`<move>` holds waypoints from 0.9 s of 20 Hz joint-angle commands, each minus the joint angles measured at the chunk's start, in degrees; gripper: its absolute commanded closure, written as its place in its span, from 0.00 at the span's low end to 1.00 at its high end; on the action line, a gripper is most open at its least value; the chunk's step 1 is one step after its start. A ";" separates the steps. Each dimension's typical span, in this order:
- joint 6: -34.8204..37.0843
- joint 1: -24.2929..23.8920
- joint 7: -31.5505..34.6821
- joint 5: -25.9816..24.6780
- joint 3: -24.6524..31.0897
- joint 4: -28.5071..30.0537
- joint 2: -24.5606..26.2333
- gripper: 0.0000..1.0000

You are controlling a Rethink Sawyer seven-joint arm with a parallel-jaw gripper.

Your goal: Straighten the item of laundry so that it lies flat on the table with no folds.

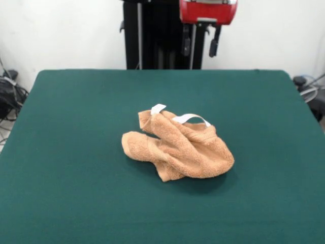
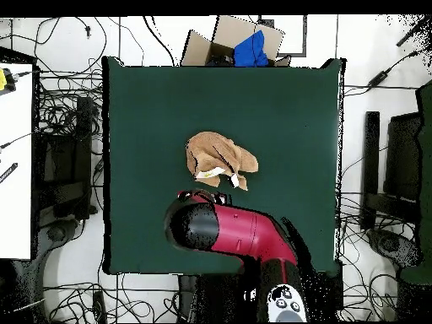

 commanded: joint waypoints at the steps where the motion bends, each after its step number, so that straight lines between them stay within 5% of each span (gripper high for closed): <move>1: 5.23 -4.81 -4.94 -4.05 6.49 1.16 -2.29 0.00; 18: 4.37 -6.41 -2.22 -6.53 8.28 2.81 -2.21 0.00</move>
